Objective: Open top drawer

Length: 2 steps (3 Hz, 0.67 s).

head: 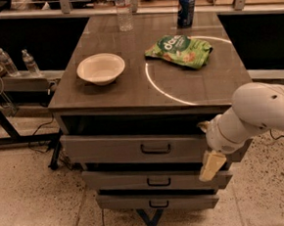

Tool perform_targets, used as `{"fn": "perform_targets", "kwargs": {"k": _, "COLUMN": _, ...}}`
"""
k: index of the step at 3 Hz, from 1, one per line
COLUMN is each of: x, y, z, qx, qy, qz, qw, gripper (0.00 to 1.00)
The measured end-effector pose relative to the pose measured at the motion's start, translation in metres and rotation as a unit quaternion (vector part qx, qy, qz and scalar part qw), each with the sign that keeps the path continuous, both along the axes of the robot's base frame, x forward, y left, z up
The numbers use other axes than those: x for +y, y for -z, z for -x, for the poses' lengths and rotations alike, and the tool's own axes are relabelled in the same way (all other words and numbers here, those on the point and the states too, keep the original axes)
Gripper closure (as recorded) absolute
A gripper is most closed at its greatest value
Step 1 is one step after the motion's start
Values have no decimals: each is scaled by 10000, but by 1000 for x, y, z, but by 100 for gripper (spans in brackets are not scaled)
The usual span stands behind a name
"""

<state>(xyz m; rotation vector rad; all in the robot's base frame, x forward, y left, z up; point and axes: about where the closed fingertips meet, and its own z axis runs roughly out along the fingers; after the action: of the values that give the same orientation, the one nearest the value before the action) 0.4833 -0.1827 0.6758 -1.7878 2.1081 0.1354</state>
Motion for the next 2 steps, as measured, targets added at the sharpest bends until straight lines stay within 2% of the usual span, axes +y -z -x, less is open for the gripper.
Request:
{"fn": "perform_targets", "kwargs": {"k": 1, "x": 6, "y": 8, "z": -6, "qx": 56, "qy": 2, "qz": -12, "qw": 10000, "gripper": 34}}
{"fn": "perform_targets", "kwargs": {"k": 2, "x": 1, "y": 13, "z": -3, "qx": 148, "qy": 71, "qz": 6, "qw": 9999, "gripper": 65}}
